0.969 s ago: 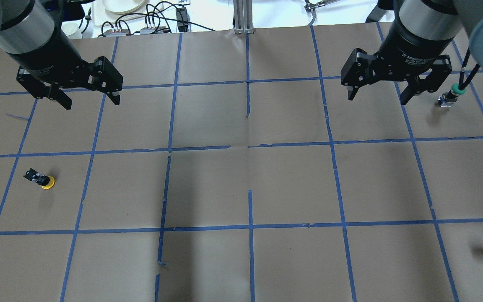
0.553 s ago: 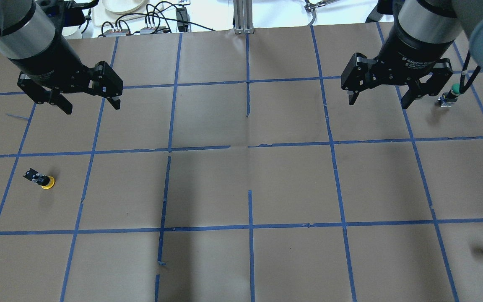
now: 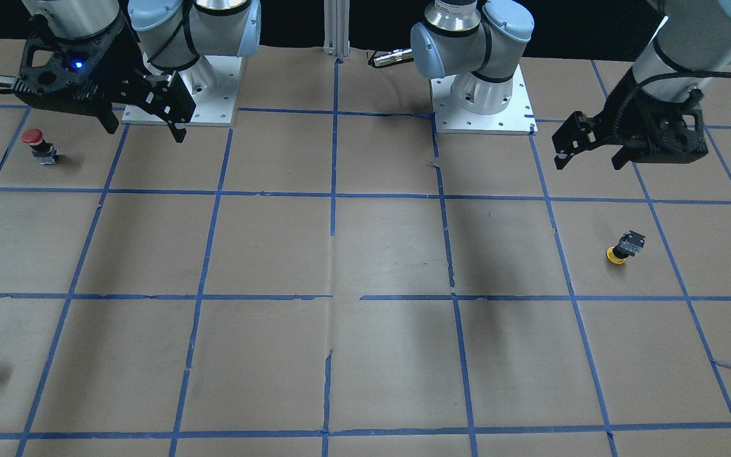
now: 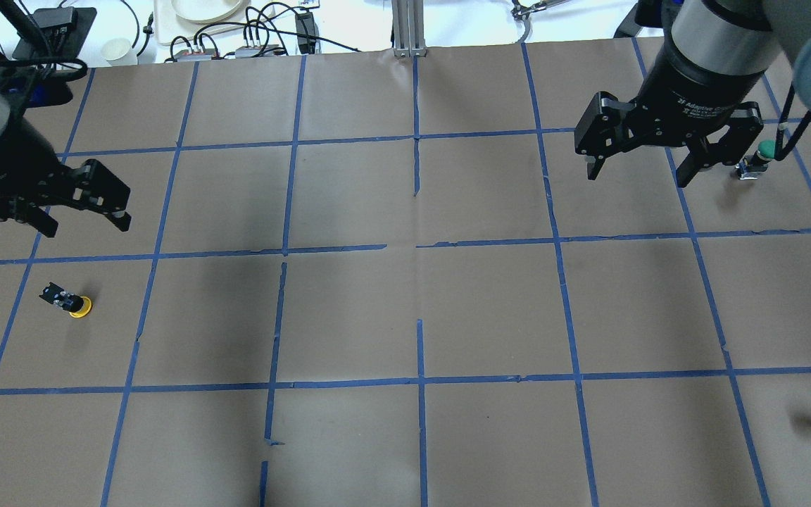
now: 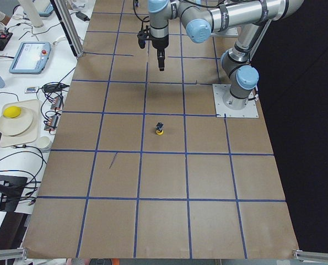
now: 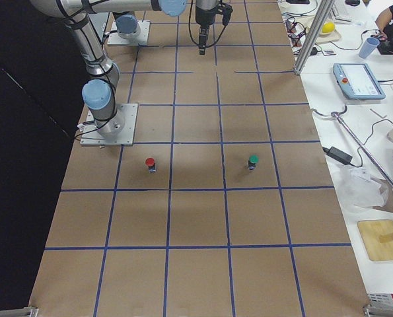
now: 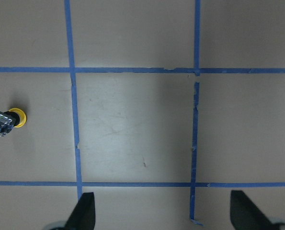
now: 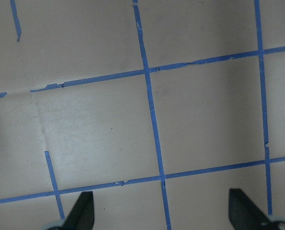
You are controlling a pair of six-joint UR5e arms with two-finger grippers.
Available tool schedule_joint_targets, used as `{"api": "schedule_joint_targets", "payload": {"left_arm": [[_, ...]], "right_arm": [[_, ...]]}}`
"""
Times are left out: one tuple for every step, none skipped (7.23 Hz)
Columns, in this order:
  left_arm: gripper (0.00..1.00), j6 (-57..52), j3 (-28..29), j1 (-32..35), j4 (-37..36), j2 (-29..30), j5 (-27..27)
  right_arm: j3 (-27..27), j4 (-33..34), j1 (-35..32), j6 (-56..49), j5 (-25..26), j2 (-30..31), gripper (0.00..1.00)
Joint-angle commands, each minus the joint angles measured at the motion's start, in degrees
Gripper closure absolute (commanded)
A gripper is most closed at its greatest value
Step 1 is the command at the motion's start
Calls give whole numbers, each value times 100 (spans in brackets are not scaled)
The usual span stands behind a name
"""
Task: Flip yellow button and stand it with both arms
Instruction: 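Lower the left gripper over the yellow-capped button block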
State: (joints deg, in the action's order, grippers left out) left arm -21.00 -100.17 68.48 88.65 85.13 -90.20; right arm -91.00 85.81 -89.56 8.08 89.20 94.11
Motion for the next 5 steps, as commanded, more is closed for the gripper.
{"api": "schedule_joint_targets", "payload": {"left_arm": [[0, -1795, -99, -947, -460, 343, -23], [0, -2620, -107, -1377, -645, 659, -6], [0, -3177, -134, -1703, -1012, 950, 11], [1, -3521, -134, -1811, -1442, 1361, 29], [1, -3734, -169, -1812, -1690, 1731, -6]], "right_arm": [[-5, -38, -9, 9, 1, 2, 0], [-5, -46, -1, 9, 1, 2, 0], [-5, -47, 17, 0, -7, 2, 0], [-5, -55, 0, 26, -8, 2, 0], [-5, -64, 17, 35, -8, 10, 0]]}}
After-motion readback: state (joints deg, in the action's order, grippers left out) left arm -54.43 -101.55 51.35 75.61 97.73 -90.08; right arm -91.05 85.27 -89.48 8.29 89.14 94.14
